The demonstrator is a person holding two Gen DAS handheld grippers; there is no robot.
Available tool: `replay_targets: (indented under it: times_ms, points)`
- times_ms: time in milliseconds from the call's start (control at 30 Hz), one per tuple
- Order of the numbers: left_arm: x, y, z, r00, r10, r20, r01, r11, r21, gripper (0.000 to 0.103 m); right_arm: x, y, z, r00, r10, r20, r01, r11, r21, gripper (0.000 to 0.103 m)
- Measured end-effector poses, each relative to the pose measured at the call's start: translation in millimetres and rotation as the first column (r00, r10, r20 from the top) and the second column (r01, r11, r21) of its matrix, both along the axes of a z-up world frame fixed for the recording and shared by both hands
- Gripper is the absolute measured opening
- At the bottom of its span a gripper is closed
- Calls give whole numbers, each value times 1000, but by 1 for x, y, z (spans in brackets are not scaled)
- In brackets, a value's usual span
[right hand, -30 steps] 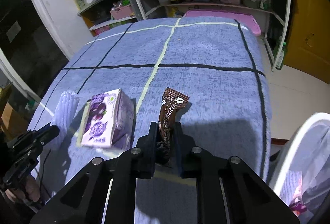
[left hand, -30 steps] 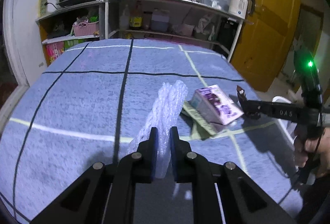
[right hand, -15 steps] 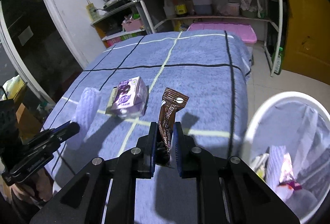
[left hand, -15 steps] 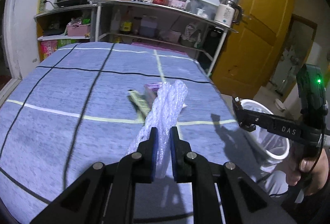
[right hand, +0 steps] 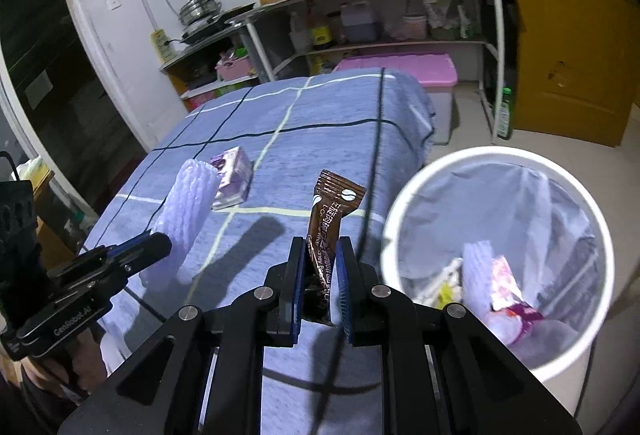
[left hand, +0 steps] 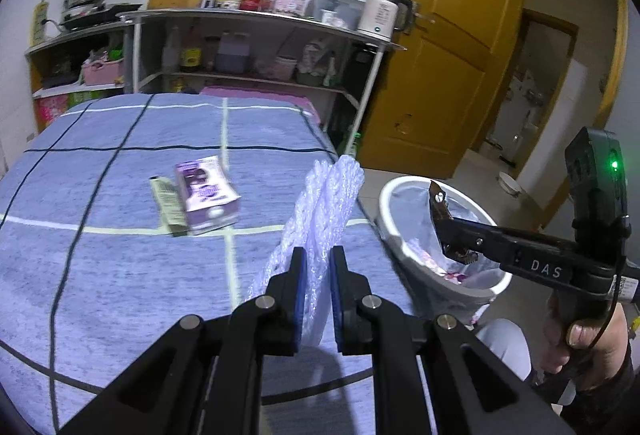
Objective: Collect trash
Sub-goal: 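Carry the foam net and chocolate wrapper over the bin and open both grippers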
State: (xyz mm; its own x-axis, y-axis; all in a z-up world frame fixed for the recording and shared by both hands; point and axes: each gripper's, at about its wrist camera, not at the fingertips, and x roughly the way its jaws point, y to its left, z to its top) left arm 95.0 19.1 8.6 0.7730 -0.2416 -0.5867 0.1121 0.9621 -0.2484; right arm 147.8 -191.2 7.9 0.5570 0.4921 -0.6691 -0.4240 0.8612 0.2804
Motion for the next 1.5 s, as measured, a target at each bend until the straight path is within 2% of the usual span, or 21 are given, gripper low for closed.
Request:
replay_targets:
  times_ms: [400,900,1500]
  points:
    - [15,-54,1,994,-106,-11,106,994,30,12,-5,-52,-4,996,-93,-5,93,996,11,16]
    - [43,-109,-2,976,-215,-39,217,975,43,12,-2,-105,-15,981,-190,-30,191,981,22,16]
    - [80,-151,-25,950,-292,-112,297,954,36,12,16,-138,-42,963,-247,-112,250,968,10,16]
